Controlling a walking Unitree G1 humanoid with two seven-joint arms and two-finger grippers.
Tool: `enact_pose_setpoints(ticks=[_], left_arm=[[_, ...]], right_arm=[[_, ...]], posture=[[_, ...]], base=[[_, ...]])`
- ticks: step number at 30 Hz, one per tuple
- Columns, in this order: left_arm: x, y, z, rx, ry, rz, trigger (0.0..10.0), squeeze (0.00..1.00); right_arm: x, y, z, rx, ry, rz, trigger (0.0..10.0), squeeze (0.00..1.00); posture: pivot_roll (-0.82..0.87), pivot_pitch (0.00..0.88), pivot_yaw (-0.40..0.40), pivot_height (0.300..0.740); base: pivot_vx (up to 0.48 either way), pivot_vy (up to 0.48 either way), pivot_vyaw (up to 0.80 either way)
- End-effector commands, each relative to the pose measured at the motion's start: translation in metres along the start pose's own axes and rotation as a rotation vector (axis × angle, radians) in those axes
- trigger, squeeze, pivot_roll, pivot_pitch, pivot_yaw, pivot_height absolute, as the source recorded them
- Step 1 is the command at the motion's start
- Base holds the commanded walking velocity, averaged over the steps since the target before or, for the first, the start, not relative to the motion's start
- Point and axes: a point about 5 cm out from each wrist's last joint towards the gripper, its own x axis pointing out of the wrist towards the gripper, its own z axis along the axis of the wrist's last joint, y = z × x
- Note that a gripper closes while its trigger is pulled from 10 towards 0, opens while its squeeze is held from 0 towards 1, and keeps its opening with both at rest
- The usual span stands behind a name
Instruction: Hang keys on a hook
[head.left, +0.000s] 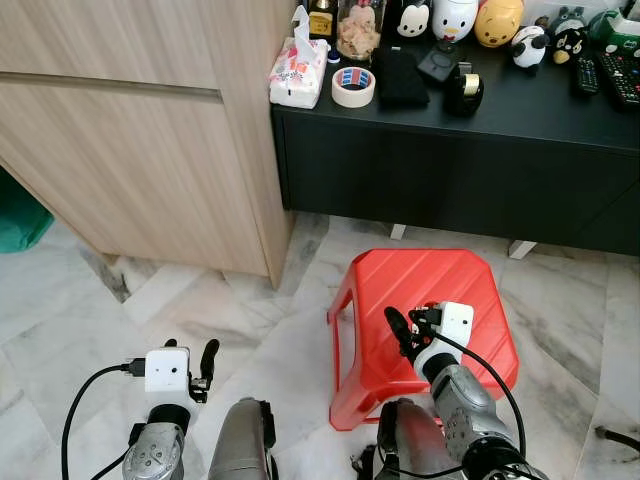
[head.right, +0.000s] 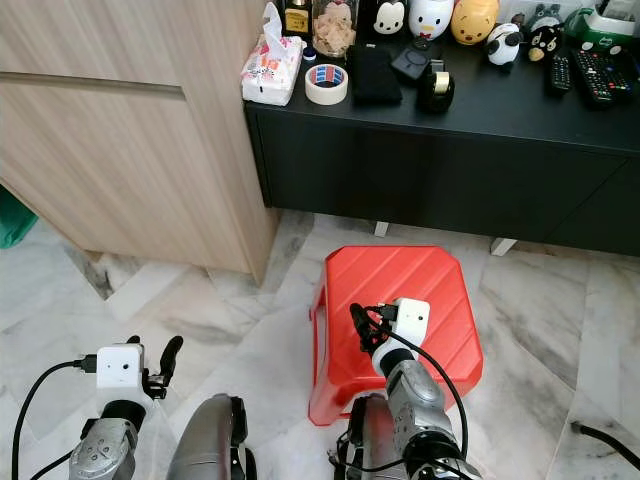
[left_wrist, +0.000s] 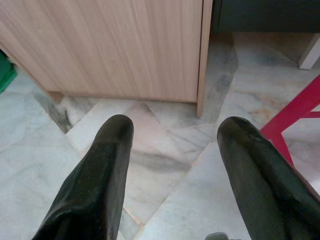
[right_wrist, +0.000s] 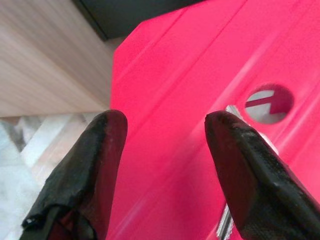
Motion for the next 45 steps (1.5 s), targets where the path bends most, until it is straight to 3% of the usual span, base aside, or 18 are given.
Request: enact_pose_setpoints(ticks=[1, 6, 11, 16, 24, 34, 35, 36, 38, 40, 42, 43, 44, 45], left_arm=[[-0.006, 0.0, -0.009, 0.022, 0.035, -0.01, 10.0, 0.0], [-0.006, -0.001, -0.011, 0.021, 0.04, -0.013, 10.0, 0.0], [-0.006, -0.001, -0.013, 0.019, 0.045, -0.014, 10.0, 0.0], [-0.006, -0.002, -0.013, 0.018, 0.046, -0.015, 10.0, 0.0], [-0.005, -0.003, -0.014, 0.015, 0.046, -0.013, 10.0, 0.0], [-0.007, -0.002, -0.015, 0.016, 0.048, -0.011, 10.0, 0.0], [-0.007, -0.002, -0.015, 0.016, 0.048, -0.01, 10.0, 0.0], [-0.007, -0.002, -0.015, 0.016, 0.048, -0.01, 10.0, 0.0], [-0.007, -0.001, -0.015, 0.016, 0.048, -0.011, 10.0, 0.0], [-0.007, -0.001, -0.015, 0.016, 0.049, -0.011, 10.0, 0.0], [-0.007, -0.001, -0.015, 0.017, 0.05, -0.011, 10.0, 0.0], [-0.007, -0.001, -0.015, 0.017, 0.05, -0.011, 10.0, 0.0], [-0.006, -0.001, -0.015, 0.017, 0.051, -0.011, 10.0, 0.0], [-0.006, -0.001, -0.015, 0.017, 0.051, -0.011, 10.0, 0.0]], right_arm=[[-0.004, -0.006, -0.002, -0.02, -0.003, -0.058, 10.0, 0.0], [-0.003, -0.013, -0.004, -0.092, 0.047, -0.155, 10.0, 0.0], [0.0, -0.012, -0.001, -0.077, 0.032, -0.213, 10.0, 0.0], [0.002, -0.009, -0.001, -0.067, 0.041, -0.221, 10.0, 0.0], [0.002, -0.008, -0.015, -0.053, 0.165, -0.238, 10.0, 0.0], [0.003, -0.009, -0.013, -0.046, 0.175, -0.252, 10.0, 0.0], [0.003, -0.009, -0.014, -0.044, 0.177, -0.252, 8.4, 0.0], [0.003, -0.01, -0.014, -0.044, 0.179, -0.253, 4.9, 0.0], [0.001, -0.012, -0.015, -0.044, 0.183, -0.262, 0.2, 0.0], [0.0, -0.014, -0.017, -0.044, 0.192, -0.273, 0.0, 0.0], [0.0, -0.015, -0.017, -0.046, 0.196, -0.276, 0.4, 0.0], [-0.001, -0.015, -0.018, -0.045, 0.197, -0.276, 2.4, 0.0], [-0.001, -0.016, -0.019, -0.045, 0.202, -0.28, 5.4, 0.0], [-0.002, -0.016, -0.019, -0.046, 0.204, -0.282, 5.4, 0.0]], posture=[[0.16, 0.219, -0.021, 0.621], [0.16, 0.218, -0.019, 0.621], [0.16, 0.216, -0.02, 0.621], [0.16, 0.216, -0.02, 0.621], [0.16, 0.217, -0.021, 0.621], [0.16, 0.219, -0.02, 0.621], [0.16, 0.219, -0.02, 0.621], [0.16, 0.219, -0.02, 0.621], [0.16, 0.218, -0.019, 0.621], [0.16, 0.218, -0.019, 0.621], [0.16, 0.218, -0.018, 0.621], [0.16, 0.218, -0.018, 0.621], [0.16, 0.218, -0.017, 0.621], [0.16, 0.218, -0.017, 0.621]], base=[[0.0, 0.0, 0.0], [0.0, 0.0, 0.0], [0.0, 0.0, 0.0], [0.0, 0.0, 0.0], [0.0, 0.0, 0.0], [0.0, 0.0, 0.0], [0.0, 0.0, 0.0], [0.0, 0.0, 0.0], [0.0, 0.0, 0.0], [0.0, 0.0, 0.0], [0.0, 0.0, 0.0], [0.0, 0.0, 0.0], [0.0, 0.0, 0.0], [0.0, 0.0, 0.0]])
